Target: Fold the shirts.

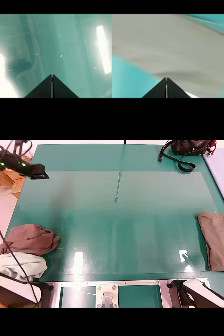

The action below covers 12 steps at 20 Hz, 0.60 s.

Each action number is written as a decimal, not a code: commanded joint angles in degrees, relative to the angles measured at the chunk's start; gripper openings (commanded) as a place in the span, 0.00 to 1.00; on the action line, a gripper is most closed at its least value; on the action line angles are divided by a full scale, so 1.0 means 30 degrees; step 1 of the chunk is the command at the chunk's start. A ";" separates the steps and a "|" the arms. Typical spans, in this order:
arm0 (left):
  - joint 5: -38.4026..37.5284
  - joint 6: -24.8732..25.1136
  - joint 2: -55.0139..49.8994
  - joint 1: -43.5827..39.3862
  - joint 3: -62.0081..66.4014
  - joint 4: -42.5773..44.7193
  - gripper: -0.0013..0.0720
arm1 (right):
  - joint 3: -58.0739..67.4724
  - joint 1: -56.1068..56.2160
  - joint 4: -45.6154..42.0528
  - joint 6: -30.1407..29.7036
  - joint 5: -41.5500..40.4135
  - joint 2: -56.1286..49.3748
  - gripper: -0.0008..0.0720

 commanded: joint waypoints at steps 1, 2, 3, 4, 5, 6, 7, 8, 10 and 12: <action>-0.1392 -0.1494 0.0517 0.0007 0.0466 0.0066 0.05 | 0.2055 0.7876 0.0699 -0.0146 -0.1865 -0.0299 0.03; -0.1974 -0.1763 0.0743 -0.0058 -0.0022 0.0058 0.05 | 0.2025 1.0375 0.0641 -0.0554 -0.2288 -0.0437 0.03; -0.2222 -0.1880 0.1093 -0.0182 -0.0940 0.0160 0.05 | 0.1974 1.2480 0.0474 -0.0627 -0.2448 -0.0641 0.03; -0.2084 -0.1923 0.1668 -0.0415 -0.2353 0.0124 0.05 | 0.1661 1.4491 0.0335 -0.0634 -0.2710 -0.0780 0.03; -0.1559 -0.1960 0.2470 -0.0721 -0.4036 0.0109 0.05 | 0.1151 1.6101 0.0204 -0.0619 -0.2994 -0.0889 0.03; -0.0590 -0.1953 0.3534 -0.1180 -0.6200 0.0124 0.05 | 0.0532 1.7609 0.0197 -0.0634 -0.3242 -0.1042 0.03; 0.0291 -0.1945 0.4641 -0.1683 -0.8225 0.0138 0.05 | -0.0066 1.8855 0.0197 -0.0627 -0.3330 -0.1268 0.03; 0.1100 -0.1953 0.5836 -0.2244 -1.0309 0.0211 0.05 | -0.0561 1.9810 0.0197 -0.0627 -0.3322 -0.1515 0.03; 0.2164 -0.2244 0.7817 -0.3322 -1.3478 0.0794 0.05 | -0.1268 2.1245 0.0211 -0.0852 -0.3366 -0.2251 0.03; 0.3096 -0.3169 0.9187 -0.4189 -1.5322 0.2288 0.05 | -0.1348 2.2178 0.0219 -0.0998 -0.3381 -0.3060 0.03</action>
